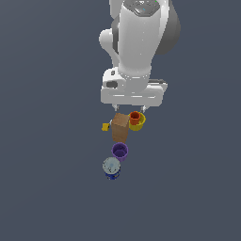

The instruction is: Pick up a designated object from a clutter of objects.

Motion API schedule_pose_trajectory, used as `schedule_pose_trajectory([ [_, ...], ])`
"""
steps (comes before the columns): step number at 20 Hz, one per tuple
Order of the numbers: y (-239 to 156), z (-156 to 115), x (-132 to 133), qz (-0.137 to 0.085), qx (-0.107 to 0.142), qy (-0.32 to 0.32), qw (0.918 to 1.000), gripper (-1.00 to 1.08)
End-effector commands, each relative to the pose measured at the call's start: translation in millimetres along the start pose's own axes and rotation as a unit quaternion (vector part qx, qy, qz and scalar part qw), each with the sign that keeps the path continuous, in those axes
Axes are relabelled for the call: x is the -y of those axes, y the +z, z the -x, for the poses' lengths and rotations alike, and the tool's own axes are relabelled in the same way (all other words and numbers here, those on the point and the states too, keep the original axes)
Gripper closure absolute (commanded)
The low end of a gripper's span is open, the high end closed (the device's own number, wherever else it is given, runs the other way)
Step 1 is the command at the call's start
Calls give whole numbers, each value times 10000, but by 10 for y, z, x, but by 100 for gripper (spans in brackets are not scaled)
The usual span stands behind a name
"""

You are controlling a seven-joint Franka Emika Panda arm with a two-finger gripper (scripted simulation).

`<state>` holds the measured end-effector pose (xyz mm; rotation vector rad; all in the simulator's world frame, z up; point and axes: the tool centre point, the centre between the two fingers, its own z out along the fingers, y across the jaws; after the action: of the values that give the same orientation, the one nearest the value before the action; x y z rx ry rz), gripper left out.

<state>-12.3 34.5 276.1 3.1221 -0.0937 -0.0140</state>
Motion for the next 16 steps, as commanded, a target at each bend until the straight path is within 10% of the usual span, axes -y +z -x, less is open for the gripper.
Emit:
schedule_pose_trajectory([
  [1,102,59,41,-10,-3,214,9998,-92],
  [16,800,587,286,-74,-16,1813,9834,-92],
])
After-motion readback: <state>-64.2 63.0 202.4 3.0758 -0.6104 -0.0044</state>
